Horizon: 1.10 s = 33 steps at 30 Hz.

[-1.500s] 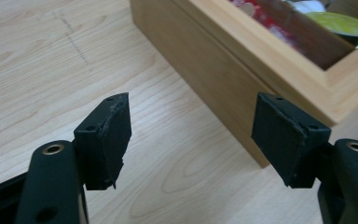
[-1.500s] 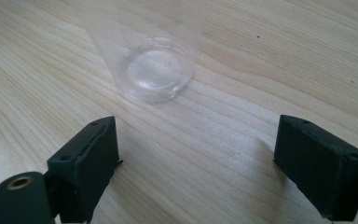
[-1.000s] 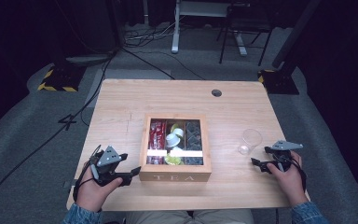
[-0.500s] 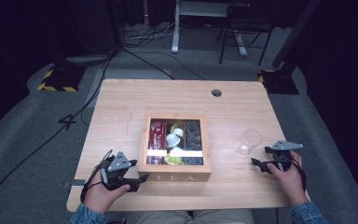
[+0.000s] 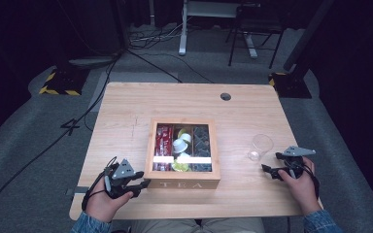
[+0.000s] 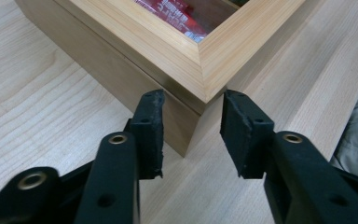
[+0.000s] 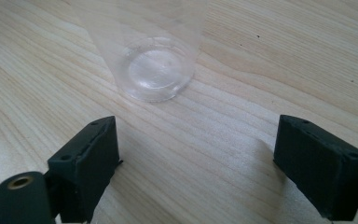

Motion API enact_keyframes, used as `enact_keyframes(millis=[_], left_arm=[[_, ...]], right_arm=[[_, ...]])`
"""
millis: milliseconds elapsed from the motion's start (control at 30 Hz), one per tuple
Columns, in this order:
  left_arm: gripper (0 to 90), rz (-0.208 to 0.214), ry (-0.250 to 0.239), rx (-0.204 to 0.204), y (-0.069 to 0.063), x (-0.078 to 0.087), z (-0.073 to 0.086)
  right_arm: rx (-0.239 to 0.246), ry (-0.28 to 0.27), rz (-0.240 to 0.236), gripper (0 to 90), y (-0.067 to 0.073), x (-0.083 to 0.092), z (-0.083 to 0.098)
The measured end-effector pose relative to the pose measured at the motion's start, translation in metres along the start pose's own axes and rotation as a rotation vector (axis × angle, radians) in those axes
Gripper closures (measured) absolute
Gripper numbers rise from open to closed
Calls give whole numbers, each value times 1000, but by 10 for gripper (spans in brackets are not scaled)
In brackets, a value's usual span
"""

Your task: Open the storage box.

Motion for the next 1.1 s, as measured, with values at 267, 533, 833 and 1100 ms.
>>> enact_keyframes(millis=[267, 533, 833, 1100], left_arm=[[718, -22, -4, -52, -2, 4, 1], [768, -10, -13, -53, -2, 8, 0], [784, 9, -62, -51, 1, 18, -5], [782, 16, -98, -51, 3, 25, -10]], right_arm=[[-6, 2, 5, 169, 5, 3, 2], [31, -46, -8, 253, 20, 28, -8], [78, -123, -66, 284, 53, 61, -25], [152, -148, -141, 268, 87, 72, -48]])
Point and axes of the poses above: each handheld gripper's, and its own axes: x roughly backward along the jaws, z roughly out of its underside, y roughly to its left, the point moved 1 cm from there along -x, roughly forward along the jaws, and after that the axes turned 7 degrees about y, right-handed, at the moved point
